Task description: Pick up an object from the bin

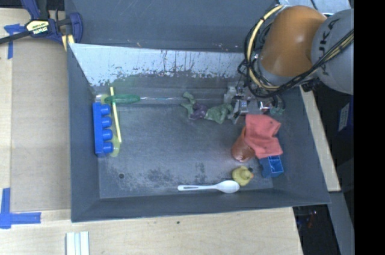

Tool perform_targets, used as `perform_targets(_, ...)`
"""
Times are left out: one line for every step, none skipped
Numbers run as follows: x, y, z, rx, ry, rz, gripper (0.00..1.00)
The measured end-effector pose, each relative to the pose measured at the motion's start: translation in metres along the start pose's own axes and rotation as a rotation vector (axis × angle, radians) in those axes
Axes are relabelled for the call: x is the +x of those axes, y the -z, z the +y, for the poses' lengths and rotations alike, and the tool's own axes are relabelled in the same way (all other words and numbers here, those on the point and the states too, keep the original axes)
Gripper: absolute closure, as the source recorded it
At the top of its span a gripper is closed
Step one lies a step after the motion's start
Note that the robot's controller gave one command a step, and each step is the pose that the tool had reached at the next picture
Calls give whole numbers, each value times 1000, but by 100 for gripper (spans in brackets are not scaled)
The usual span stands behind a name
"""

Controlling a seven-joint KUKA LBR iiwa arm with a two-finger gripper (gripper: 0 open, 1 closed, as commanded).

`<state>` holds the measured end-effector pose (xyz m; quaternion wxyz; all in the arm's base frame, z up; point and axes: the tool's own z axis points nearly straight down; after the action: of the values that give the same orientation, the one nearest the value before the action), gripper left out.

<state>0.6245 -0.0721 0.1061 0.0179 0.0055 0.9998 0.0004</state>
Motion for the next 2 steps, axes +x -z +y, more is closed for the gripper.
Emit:
perform_targets(-4,8,-14,1,3,-10,100)
perform_targets(1,65,-22,0,40,0,100)
